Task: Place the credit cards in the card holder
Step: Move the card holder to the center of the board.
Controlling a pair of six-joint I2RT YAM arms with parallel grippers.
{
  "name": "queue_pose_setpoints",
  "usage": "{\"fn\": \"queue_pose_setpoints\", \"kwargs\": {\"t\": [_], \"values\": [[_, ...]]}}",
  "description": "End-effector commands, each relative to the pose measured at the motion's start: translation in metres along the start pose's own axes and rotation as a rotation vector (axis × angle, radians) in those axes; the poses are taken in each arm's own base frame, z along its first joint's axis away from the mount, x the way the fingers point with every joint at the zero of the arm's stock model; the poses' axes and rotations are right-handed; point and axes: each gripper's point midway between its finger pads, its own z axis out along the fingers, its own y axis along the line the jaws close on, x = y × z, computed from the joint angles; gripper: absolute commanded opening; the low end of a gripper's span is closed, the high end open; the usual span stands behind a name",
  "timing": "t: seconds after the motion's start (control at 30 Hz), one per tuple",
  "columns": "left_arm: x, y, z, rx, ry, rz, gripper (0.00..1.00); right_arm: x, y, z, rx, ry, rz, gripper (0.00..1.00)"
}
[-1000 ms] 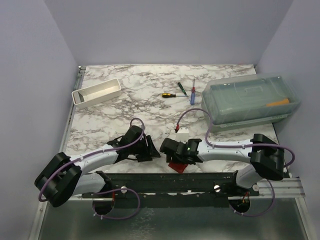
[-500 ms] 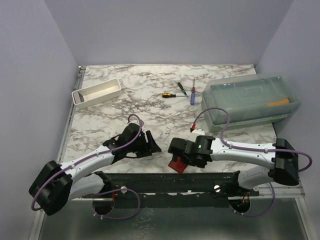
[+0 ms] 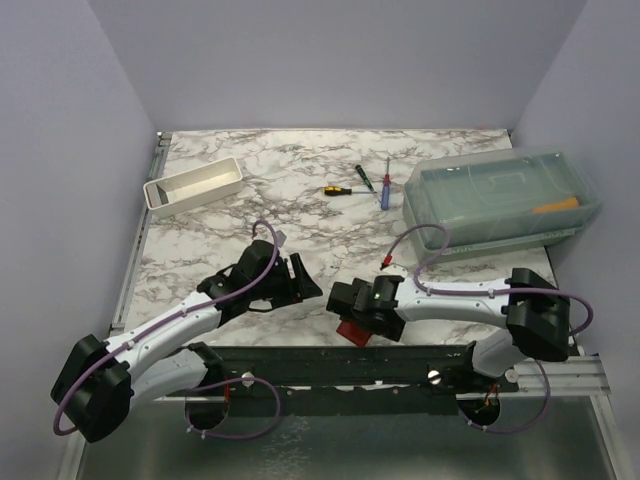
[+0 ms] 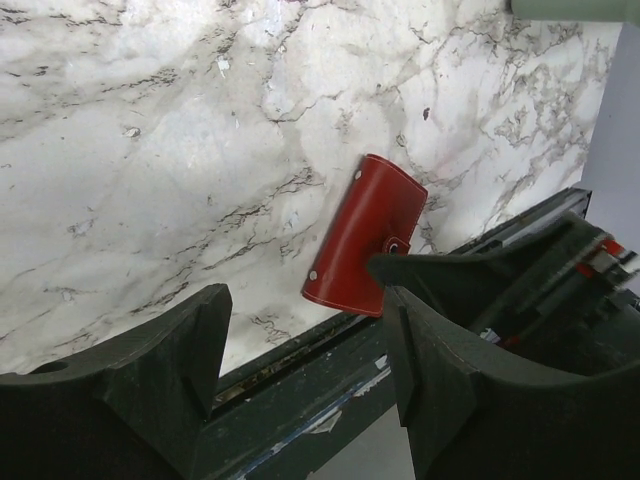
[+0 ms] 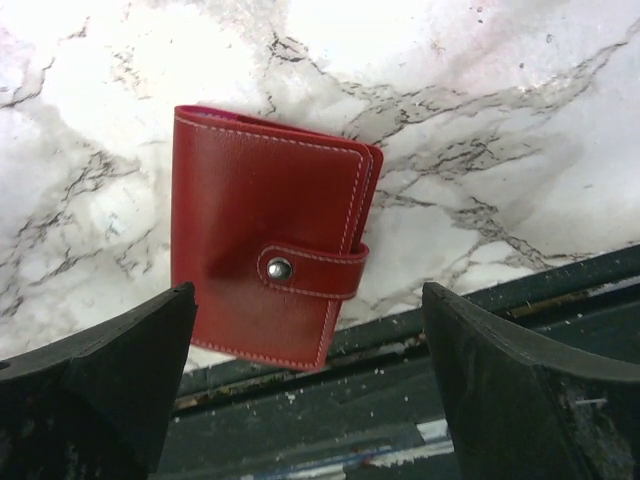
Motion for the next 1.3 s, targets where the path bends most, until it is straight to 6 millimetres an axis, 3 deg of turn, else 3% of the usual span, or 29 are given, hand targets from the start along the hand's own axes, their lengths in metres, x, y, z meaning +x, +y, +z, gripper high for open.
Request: {"fn": "queue_pose_setpoints", "kwargs": {"t": [0.0, 0.17, 0.5, 0.6, 0.7, 0.8, 1.03, 1.1, 1.27], "values": [[-0.007, -0.005, -0.008, 0.012, -0.027, 0.025, 0.69, -0.009, 0.022, 0.011, -0.016, -0.055, 0.012, 0.94], [-0.007, -0.007, -0.013, 0.026, -0.027, 0.042, 0.69, -0.017, 0.035, 0.025, 0.015, -0.068, -0.013, 0.86], [-0.006, -0.010, -0.028, 0.047, -0.038, 0.064, 0.69, -0.014, 0.041, 0.053, 0.080, -0.034, -0.041, 0.84], [-0.008, -0.011, -0.034, 0.045, -0.053, 0.070, 0.69, -0.026, 0.047, 0.061, 0.094, -0.036, -0.054, 0.77], [-0.012, -0.011, -0.042, 0.032, -0.080, 0.078, 0.69, -0.053, 0.053, 0.069, 0.109, -0.073, -0.061, 0.64], [-0.016, -0.012, -0.052, 0.023, -0.110, 0.091, 0.69, -0.095, 0.065, 0.077, 0.098, -0.132, -0.077, 0.48], [-0.023, -0.020, -0.072, 0.042, -0.163, 0.098, 0.69, -0.208, 0.114, 0.110, 0.036, -0.303, -0.208, 0.50], [-0.023, -0.023, -0.076, 0.055, -0.171, 0.094, 0.69, -0.230, 0.124, 0.124, 0.034, -0.302, -0.226, 0.50], [-0.030, -0.033, -0.086, 0.080, -0.204, 0.102, 0.69, -0.256, 0.163, 0.137, -0.057, -0.331, -0.382, 0.58]]}}
